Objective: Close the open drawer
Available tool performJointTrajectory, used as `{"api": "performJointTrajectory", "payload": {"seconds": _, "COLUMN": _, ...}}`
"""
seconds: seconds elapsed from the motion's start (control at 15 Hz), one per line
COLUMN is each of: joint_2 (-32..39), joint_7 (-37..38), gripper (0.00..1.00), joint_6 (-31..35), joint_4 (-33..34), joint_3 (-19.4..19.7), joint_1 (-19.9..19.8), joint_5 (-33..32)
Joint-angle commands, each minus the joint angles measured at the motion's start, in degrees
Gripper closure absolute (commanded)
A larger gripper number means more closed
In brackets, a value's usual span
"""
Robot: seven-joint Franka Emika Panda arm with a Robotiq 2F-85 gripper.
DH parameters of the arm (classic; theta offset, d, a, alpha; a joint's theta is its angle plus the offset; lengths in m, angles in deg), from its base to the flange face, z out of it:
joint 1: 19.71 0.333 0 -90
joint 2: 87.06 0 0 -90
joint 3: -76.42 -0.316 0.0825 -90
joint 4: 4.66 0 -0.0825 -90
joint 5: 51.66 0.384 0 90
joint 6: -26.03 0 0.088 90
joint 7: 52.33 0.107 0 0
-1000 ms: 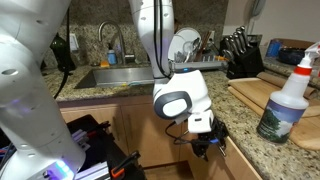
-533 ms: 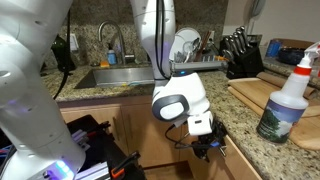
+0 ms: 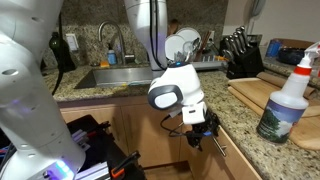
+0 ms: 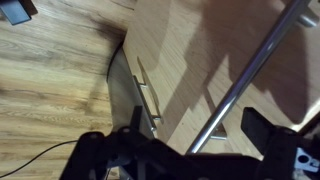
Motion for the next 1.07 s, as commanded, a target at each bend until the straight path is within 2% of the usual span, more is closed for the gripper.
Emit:
{"api": "performJointTrajectory", "payload": {"seconds": 0.0, "joint_2": -5.04, "joint_7": -1.91, "gripper": 0.0, "joint_6": -14.23, "joint_4": -2.29, "joint_3": 3.67, "joint_1": 3.46, "joint_5": -0.15}}
{"api": "performJointTrajectory", "payload": {"seconds": 0.13, "joint_2": -5.23, "joint_7": 0.11, "gripper": 0.0, "joint_6": -22.68, "joint_4": -2.17, "joint_3": 8.2, "joint_1": 7.74, "joint_5": -1.47}}
{"api": "performJointTrajectory", "payload": {"seconds": 0.27, "joint_2": -2.96, "joint_7": 4.62, "gripper": 0.0, "joint_6": -26.64, "joint_4": -1.48, "joint_3": 14.37, "joint_1": 13.83, "joint_5": -3.34}}
{"api": "performJointTrajectory", "payload": {"seconds": 0.33, "joint_2": -3.66, "joint_7": 2.71, "gripper": 0.0, "joint_6": -23.07, "joint_4": -1.02, "joint_3": 8.91, "joint_1": 8.04, "joint_5": -3.18}}
{"api": "performJointTrajectory", "payload": {"seconds": 0.4, "joint_2": -3.6, "joint_7": 3.65, "gripper": 0.0, "joint_6": -23.6, "joint_4": -1.01, "joint_3": 9.91, "joint_1": 9.03, "joint_5": -3.88}}
{"api": "performJointTrajectory", "payload": {"seconds": 0.53, "joint_2": -2.89, "joint_7": 3.58, "gripper": 0.0, "joint_6": -21.22, "joint_4": -0.87, "joint_3": 8.86, "joint_1": 8.02, "joint_5": -3.35}}
{"api": "performJointTrajectory", "payload": {"seconds": 0.6, "joint_2": -3.25, "joint_7": 2.52, "gripper": 0.0, "joint_6": -19.16, "joint_4": -0.7, "joint_3": 6.56, "joint_1": 5.25, "joint_5": -2.02}}
{"api": "performJointTrajectory", "payload": {"seconds": 0.8, "joint_2": -1.29, "joint_7": 2.17, "gripper": 0.0, "joint_6": -11.57, "joint_4": 0.41, "joint_3": 3.46, "joint_1": 1.48, "joint_5": -0.24}}
{"api": "performJointTrajectory", "payload": {"seconds": 1.0, "joint_2": -0.24, "joint_7": 2.44, "gripper": 0.0, "joint_6": -6.38, "joint_4": 1.34, "joint_3": -1.61, "joint_1": -4.88, "joint_5": -0.75}}
